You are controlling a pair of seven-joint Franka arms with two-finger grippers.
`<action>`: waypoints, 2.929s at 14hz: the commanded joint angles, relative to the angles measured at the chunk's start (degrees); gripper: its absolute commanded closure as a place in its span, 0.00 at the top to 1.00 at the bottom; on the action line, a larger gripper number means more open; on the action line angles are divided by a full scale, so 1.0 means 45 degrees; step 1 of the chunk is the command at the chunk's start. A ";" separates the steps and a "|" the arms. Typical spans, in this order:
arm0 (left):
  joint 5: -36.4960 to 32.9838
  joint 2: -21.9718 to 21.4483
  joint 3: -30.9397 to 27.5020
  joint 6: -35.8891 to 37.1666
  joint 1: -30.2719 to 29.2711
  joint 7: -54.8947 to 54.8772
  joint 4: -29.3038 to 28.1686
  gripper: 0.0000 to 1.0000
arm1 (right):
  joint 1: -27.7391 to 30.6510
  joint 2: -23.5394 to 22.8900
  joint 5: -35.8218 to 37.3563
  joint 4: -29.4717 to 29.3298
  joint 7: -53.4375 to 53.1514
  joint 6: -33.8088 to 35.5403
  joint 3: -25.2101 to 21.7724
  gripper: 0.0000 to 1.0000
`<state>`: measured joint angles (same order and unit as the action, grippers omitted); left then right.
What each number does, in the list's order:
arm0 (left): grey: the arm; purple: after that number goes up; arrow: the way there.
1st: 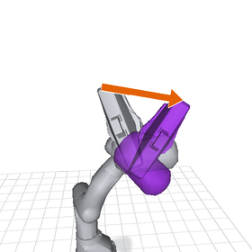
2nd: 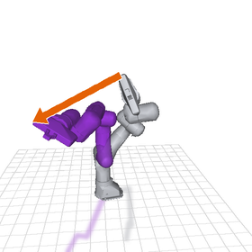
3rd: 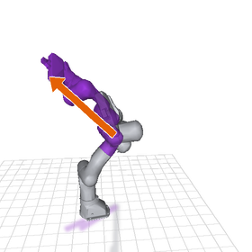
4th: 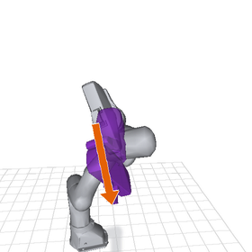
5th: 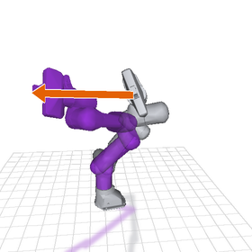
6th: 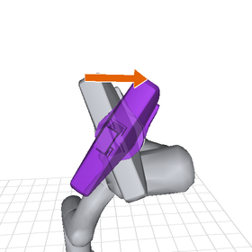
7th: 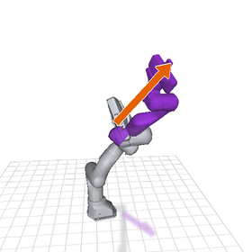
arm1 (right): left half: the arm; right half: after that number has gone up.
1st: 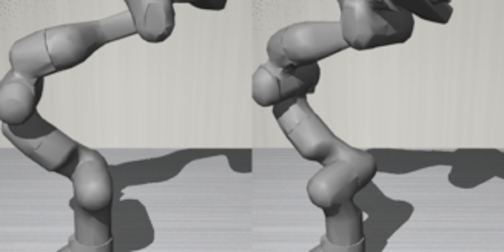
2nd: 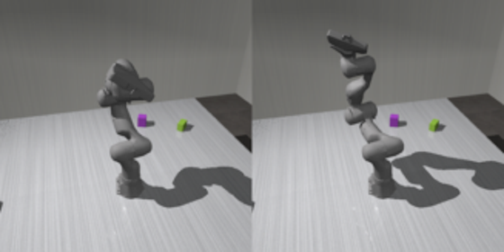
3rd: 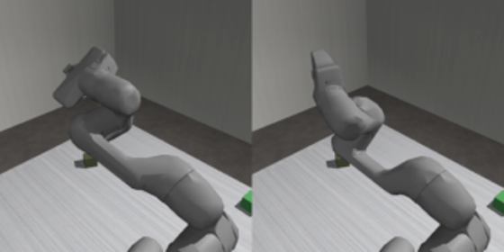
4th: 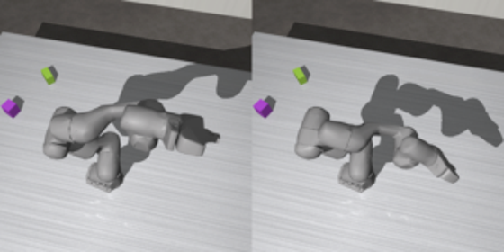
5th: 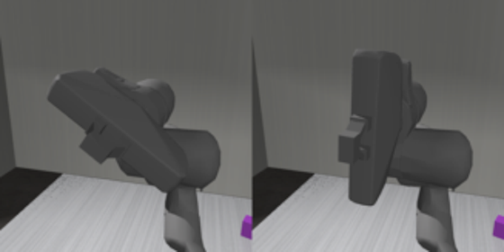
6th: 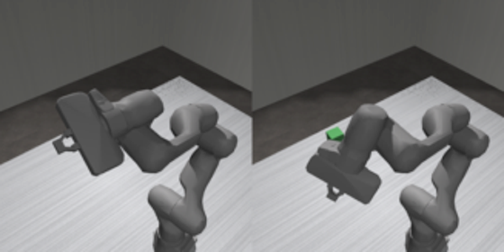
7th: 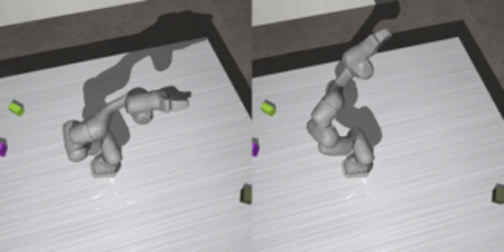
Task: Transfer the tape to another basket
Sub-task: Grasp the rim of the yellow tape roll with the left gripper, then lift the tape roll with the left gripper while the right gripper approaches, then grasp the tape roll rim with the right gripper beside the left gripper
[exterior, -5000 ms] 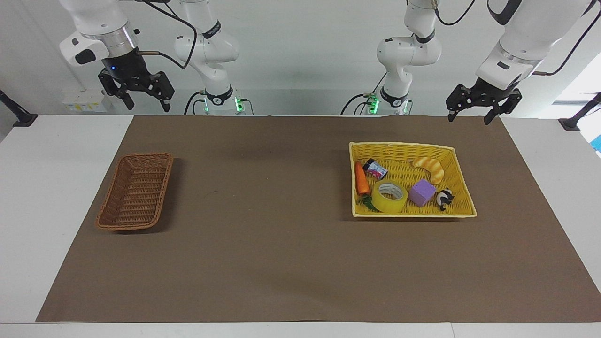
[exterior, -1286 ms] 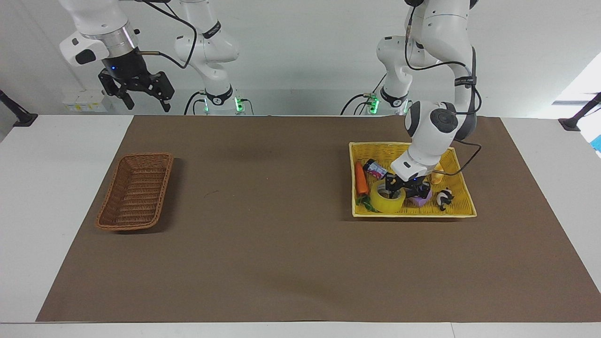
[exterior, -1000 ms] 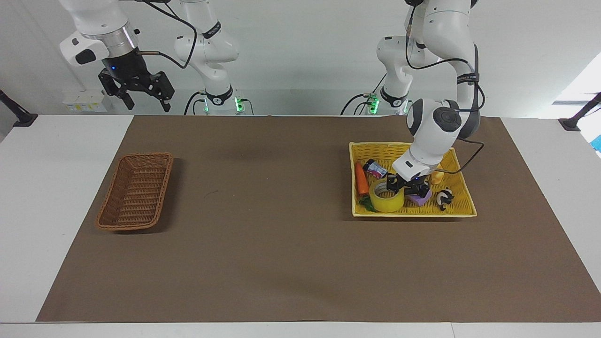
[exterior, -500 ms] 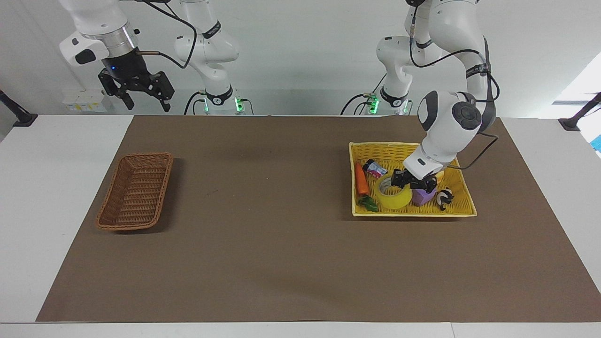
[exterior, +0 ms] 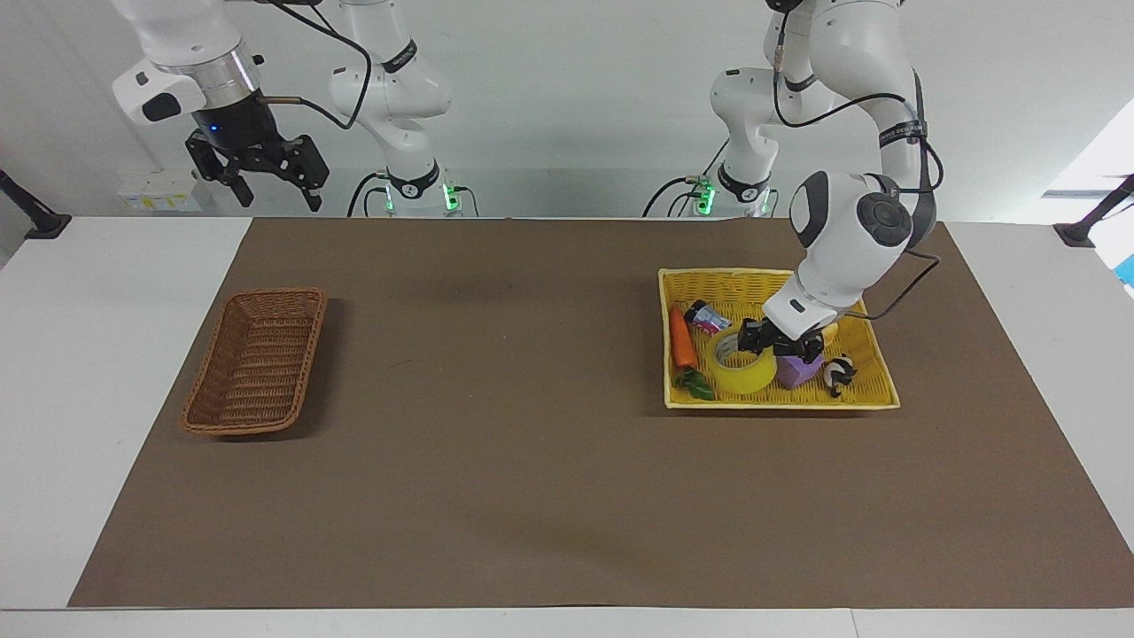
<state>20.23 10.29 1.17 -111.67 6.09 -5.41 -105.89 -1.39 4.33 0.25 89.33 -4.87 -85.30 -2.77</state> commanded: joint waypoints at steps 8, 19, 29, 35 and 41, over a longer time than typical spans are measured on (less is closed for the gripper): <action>0.1871 -0.1309 0.1980 0.1379 0.0014 0.2992 0.0640 0.00 | 0.0113 -0.0123 -0.0310 -0.0242 0.0301 0.0244 0.0010 1.00; 0.2652 -0.1681 0.4895 -0.3442 0.2219 0.9832 0.0835 0.00 | 0.0113 -0.0123 -0.0310 -0.0242 0.0301 0.0244 0.0010 1.00; 0.3766 -0.1916 0.5208 -0.3602 0.2241 0.9973 0.0816 0.00 | 0.0113 -0.0123 -0.0310 -0.0242 0.0301 0.0244 0.0010 1.00; 0.3766 -0.1935 0.5227 -0.3231 0.2162 0.9856 0.0777 0.00 | -0.0137 0.0034 -0.0330 -0.0320 0.0457 0.0753 0.0535 1.00; 0.3766 -0.2052 0.5208 -0.2625 0.2123 0.9699 0.0718 0.00 | -0.1778 -0.0005 -0.3080 0.0421 0.0418 -0.1178 0.0810 1.00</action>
<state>35.78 2.70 24.83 -125.05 16.08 38.89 -102.14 -8.18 4.19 -10.44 89.30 -4.03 -87.37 0.98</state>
